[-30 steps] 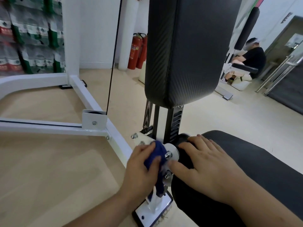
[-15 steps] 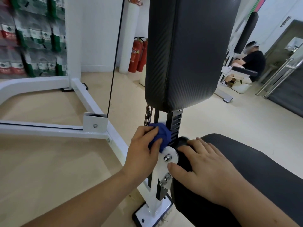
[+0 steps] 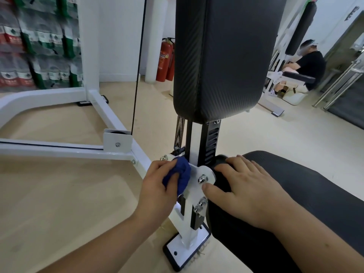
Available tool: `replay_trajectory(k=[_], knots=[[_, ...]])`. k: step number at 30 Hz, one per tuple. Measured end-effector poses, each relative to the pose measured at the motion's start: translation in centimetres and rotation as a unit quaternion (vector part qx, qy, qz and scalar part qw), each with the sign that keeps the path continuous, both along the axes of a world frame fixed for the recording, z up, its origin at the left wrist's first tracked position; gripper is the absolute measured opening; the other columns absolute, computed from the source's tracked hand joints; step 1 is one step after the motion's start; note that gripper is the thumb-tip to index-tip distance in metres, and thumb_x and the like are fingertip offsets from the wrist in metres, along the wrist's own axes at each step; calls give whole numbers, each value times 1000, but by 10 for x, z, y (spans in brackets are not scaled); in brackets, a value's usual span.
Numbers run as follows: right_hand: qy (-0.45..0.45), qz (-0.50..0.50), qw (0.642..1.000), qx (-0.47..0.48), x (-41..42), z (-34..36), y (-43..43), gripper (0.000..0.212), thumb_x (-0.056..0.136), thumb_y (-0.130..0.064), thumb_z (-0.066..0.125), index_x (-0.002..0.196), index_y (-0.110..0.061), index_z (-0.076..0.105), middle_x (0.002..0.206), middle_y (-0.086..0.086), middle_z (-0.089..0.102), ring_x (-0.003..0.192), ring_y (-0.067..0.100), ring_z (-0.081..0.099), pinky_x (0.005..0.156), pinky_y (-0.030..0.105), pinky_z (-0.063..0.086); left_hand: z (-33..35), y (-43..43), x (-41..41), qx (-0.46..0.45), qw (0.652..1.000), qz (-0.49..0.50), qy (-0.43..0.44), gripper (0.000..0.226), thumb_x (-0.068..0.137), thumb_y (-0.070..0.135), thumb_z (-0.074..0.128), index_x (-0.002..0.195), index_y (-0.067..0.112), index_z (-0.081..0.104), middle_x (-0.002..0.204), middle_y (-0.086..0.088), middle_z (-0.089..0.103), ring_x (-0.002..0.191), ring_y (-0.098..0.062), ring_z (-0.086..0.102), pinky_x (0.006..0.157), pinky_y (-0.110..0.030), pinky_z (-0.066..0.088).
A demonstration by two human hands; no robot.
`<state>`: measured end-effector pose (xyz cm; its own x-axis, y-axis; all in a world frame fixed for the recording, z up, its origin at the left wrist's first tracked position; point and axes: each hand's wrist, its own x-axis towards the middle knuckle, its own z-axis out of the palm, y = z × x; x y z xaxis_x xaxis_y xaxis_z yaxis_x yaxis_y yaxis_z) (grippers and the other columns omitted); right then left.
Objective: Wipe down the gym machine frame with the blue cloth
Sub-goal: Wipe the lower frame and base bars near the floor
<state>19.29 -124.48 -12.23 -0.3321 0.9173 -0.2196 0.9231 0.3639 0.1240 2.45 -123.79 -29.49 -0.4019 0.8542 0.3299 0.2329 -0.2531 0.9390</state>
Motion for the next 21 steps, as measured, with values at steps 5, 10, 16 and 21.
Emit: replay_trajectory(k=[5, 10, 16, 21], knots=[[8, 0, 1000, -1, 0, -1, 0, 78, 87, -83, 18, 152, -41, 33, 162, -10, 25, 155, 16, 10, 127, 39, 9, -8, 11, 27, -85, 989, 30, -115, 31, 97, 11, 64, 118, 34, 63, 115, 11, 57, 105, 0, 59, 93, -21, 50], [6, 3, 1000, 0, 1, -2, 2, 93, 74, -88, 7, 150, -42, 34, 161, -9, 28, 153, 16, 16, 126, 41, 14, -31, -15, 46, -182, 958, -71, -209, 26, 95, 15, 67, 98, 39, 75, 105, -1, 73, 88, -19, 73, 82, -41, 61], [-2, 0, 1000, -3, 1, -1, 1, 79, 86, -82, 17, 152, -42, 32, 163, -8, 24, 154, 16, 13, 127, 40, 12, -10, -10, 38, -180, 960, -63, -205, 28, 104, 42, 52, 92, 29, 73, 84, -3, 74, 79, -24, 72, 78, -44, 59], [7, 1, 1000, 8, 0, -1, 0, 81, 84, -85, 14, 150, -43, 34, 161, -11, 27, 153, 15, 14, 126, 38, 12, -15, -16, 52, -157, 973, -78, -152, 35, 84, 63, 64, 88, 28, 69, 84, -8, 66, 75, -23, 66, 69, -38, 56]])
